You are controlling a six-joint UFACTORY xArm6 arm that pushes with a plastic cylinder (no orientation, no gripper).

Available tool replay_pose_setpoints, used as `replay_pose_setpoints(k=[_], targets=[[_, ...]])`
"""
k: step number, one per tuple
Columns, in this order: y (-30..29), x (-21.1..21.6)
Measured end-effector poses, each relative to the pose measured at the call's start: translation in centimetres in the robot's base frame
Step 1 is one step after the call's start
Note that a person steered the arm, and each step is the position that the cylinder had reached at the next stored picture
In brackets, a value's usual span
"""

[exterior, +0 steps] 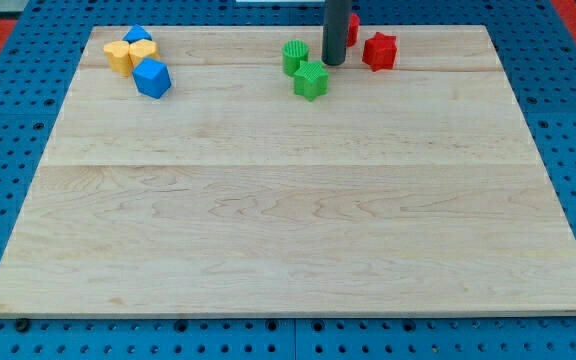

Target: Place the red star below the red circle

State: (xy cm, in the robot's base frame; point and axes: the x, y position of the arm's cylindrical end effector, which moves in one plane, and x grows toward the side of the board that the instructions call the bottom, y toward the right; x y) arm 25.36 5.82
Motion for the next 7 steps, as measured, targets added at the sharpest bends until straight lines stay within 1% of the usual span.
replay_pose_setpoints(k=[1,2,3,5,6,7], targets=[[-0.7,-0.6],[-5.2,-2.2],[-8.0,-6.1],[-8.1,-6.2],[-6.9,-6.0],[-1.1,-6.0]])
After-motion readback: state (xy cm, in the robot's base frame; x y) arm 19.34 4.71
